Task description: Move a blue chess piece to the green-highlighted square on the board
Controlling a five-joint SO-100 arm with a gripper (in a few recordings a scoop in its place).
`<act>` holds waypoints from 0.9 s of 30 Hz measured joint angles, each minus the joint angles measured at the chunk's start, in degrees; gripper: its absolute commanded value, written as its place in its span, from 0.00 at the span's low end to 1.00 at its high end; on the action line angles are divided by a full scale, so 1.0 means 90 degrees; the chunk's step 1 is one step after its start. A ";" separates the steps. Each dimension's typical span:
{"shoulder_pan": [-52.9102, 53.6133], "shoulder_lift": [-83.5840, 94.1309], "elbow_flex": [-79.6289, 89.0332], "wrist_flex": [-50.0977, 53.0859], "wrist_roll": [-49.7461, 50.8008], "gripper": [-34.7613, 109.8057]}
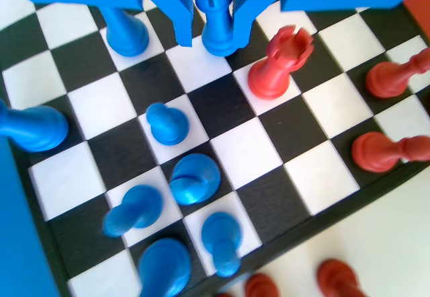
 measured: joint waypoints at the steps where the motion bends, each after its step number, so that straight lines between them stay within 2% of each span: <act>1: 0.0010 0.0000 -0.0078 0.0088 0.0010 0.31; 17: 0.0020 0.0000 -0.0820 0.0869 0.0098 0.31; 27: -0.0049 -0.0010 -0.1934 0.2412 0.0322 0.27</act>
